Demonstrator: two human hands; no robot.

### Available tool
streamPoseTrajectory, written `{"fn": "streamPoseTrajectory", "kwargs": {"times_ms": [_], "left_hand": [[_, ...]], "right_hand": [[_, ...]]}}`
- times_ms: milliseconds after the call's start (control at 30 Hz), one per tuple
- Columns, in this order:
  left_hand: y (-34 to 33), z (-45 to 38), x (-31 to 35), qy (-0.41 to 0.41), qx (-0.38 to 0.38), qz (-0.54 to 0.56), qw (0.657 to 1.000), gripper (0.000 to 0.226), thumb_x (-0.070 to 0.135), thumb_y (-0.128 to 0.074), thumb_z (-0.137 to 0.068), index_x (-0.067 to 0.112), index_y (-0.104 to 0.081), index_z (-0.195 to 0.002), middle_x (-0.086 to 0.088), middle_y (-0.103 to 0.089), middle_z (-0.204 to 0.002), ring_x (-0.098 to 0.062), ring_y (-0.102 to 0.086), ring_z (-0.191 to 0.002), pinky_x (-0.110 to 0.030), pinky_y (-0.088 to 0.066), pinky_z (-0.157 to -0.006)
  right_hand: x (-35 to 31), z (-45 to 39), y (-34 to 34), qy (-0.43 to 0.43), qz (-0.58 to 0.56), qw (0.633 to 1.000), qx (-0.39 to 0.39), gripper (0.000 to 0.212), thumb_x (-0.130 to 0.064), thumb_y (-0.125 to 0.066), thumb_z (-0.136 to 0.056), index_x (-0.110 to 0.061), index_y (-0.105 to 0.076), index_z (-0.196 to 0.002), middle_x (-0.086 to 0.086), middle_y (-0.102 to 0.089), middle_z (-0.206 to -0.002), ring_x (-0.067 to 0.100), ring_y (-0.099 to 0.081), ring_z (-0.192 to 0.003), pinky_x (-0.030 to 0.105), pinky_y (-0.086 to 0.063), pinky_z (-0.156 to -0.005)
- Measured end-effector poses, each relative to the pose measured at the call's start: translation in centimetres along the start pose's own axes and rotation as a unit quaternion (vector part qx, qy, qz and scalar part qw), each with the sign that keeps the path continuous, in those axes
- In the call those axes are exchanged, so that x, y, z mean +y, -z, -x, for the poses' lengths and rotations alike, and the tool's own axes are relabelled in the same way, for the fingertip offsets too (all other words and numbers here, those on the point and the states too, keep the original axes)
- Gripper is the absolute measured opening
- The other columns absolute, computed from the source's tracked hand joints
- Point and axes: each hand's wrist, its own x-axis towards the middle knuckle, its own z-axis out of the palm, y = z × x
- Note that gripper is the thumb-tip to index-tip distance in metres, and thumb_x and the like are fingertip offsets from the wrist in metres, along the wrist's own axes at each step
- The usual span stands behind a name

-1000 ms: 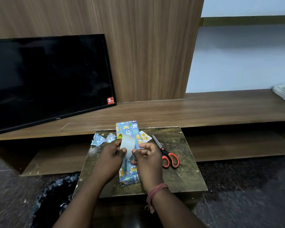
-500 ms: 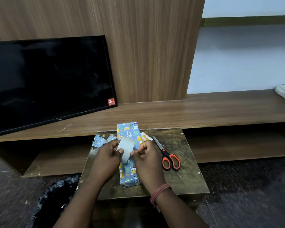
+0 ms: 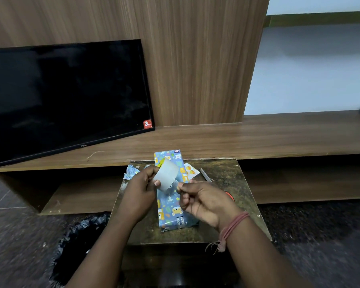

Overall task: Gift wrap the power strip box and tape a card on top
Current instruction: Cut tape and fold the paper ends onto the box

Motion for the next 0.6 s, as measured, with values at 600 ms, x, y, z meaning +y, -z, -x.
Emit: {"fn": "streamPoseTrajectory", "kwargs": {"times_ms": [600], "left_hand": [[-2.5, 0.6, 0.8, -0.001, 0.164, 0.017, 0.986, 0.034, -0.014, -0.052, -0.092, 0.018, -0.065, -0.095, 0.017, -0.069, -0.082, 0.007, -0.059, -0.070, -0.009, -0.039, -0.058]], "right_hand": [[0.2, 0.2, -0.5, -0.064, -0.012, 0.993, -0.095, 0.024, 0.007, -0.061, -0.090, 0.004, -0.061, -0.114, 0.008, -0.057, -0.077, 0.009, -0.036, -0.058, 0.018, -0.041, -0.048]]}}
